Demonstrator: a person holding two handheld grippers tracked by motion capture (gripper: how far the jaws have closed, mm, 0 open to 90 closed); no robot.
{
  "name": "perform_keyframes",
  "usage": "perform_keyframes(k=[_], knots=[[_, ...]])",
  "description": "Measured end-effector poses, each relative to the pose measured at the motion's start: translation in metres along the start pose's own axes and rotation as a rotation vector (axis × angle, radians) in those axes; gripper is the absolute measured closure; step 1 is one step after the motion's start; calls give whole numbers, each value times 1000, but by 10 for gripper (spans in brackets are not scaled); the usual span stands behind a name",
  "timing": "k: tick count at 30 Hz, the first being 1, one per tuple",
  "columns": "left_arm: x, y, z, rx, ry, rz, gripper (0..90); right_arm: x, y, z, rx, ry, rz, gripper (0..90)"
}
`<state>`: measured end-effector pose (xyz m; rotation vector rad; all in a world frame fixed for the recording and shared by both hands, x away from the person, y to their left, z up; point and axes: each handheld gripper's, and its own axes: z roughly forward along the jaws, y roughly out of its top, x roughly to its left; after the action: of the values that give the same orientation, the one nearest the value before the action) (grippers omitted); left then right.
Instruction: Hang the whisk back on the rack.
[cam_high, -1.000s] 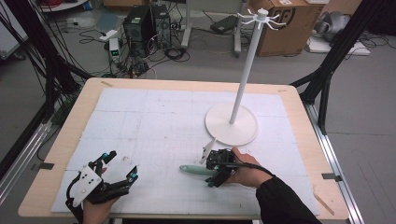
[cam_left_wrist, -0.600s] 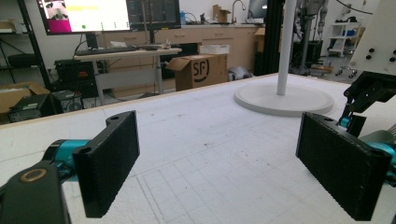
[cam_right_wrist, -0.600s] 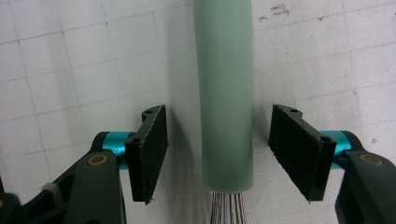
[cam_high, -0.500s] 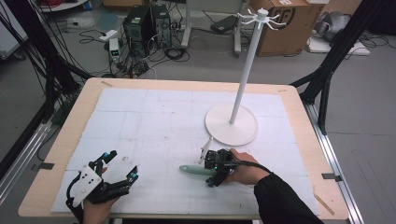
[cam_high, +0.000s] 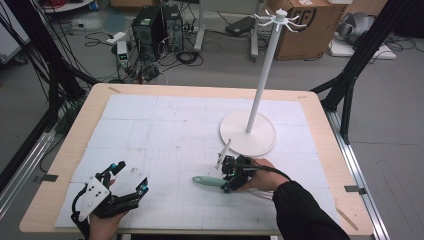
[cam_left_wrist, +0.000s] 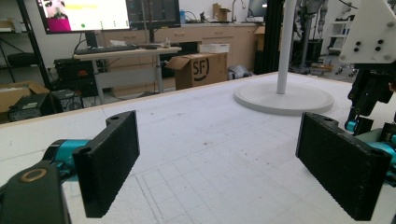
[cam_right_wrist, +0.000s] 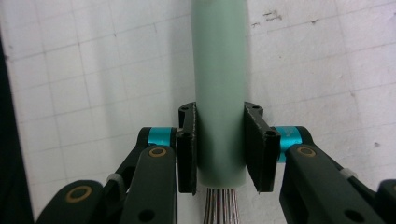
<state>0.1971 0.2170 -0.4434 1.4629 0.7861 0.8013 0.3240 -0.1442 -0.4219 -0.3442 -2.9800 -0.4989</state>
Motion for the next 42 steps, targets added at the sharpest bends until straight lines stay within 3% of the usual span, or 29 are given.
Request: perform_keyframes(k=[7, 10, 16, 17, 18, 27, 34, 35, 36, 42], knots=[[1, 0, -1, -1, 0, 0, 140, -7, -1, -2, -10, 54, -2, 692], [1, 0, -1, -3, 5, -2, 140, -10, -3, -5, -38, 69, -2, 692], [1, -1, 0, 3, 6, -1, 141, -16, -10, -29, -177, 67, 23, 692], [1, -1, 0, 3, 7, -1, 141, -16, -10, -29, -177, 67, 23, 692], [1, -1, 0, 4, 8, -1, 141, -19, -13, -38, -224, 65, 30, 692], [1, -1, 1, 10, 10, 4, 142, -27, -32, -93, -471, 39, 66, 693], [1, -1, 1, 11, 9, 0, 142, -35, -47, -136, -617, -1, 91, 693], [1, -1, 1, 11, 11, -1, 142, -35, -47, -136, -617, -1, 91, 693], [0, -2, 2, 10, 11, -2, 142, -38, -52, -147, -659, -6, 103, 692], [0, -2, 3, 17, 7, 1, 142, -41, -58, -176, -741, -28, 111, 692]])
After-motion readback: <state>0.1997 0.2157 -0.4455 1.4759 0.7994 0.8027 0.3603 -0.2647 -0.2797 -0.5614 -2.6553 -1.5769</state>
